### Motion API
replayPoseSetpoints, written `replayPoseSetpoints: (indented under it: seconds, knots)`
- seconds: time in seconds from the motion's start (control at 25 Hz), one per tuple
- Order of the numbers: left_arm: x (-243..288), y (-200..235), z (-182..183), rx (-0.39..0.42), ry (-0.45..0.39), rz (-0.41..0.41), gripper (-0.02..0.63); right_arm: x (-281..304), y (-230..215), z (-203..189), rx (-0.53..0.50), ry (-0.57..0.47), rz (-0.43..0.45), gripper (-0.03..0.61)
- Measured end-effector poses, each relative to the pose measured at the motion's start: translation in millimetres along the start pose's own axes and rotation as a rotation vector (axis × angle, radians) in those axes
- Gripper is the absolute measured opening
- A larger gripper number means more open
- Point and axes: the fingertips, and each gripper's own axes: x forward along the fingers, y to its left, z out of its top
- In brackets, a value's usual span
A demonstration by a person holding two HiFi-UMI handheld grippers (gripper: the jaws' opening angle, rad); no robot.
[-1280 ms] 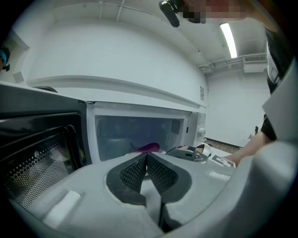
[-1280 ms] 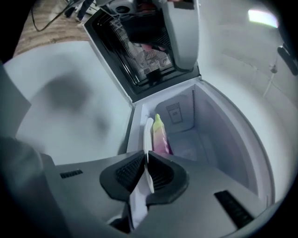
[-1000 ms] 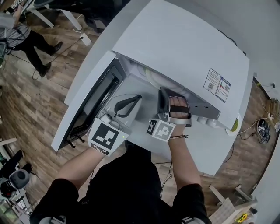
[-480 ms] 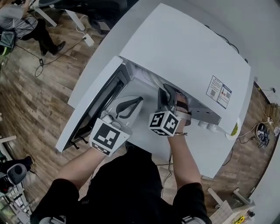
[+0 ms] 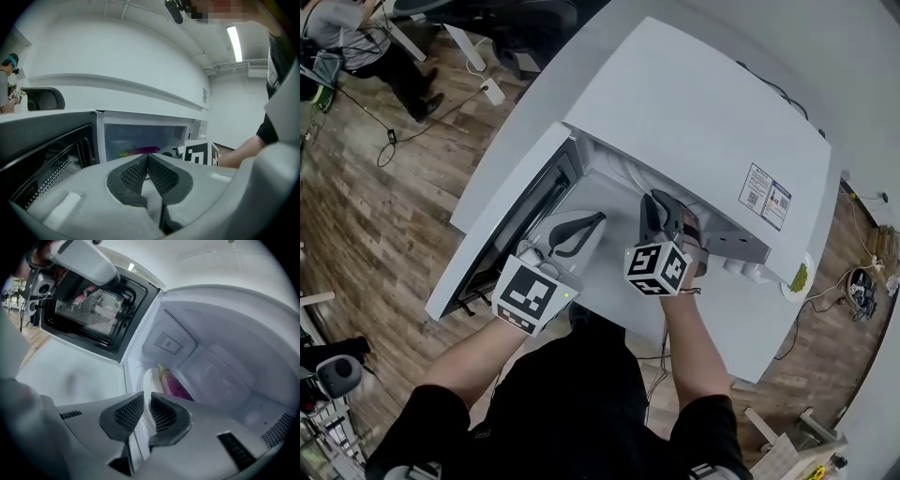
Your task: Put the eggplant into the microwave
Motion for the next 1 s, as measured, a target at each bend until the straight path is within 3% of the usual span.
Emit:
replayPoseSetpoints:
  seconds: [0.44,1.0]
  knots:
    - [-29.3,-10.9,-0.7,-0.041,-0.003,0.005,0.009,-9.4,-2.6,7.1,0.041,-0.019,-0.011,0.054]
    - [-111.8,-58.6,23.9,-0.071,-0.046,-0.032,0.009,-160.7,51.8,66.8,0.216,-0.107,0.14,0.052]
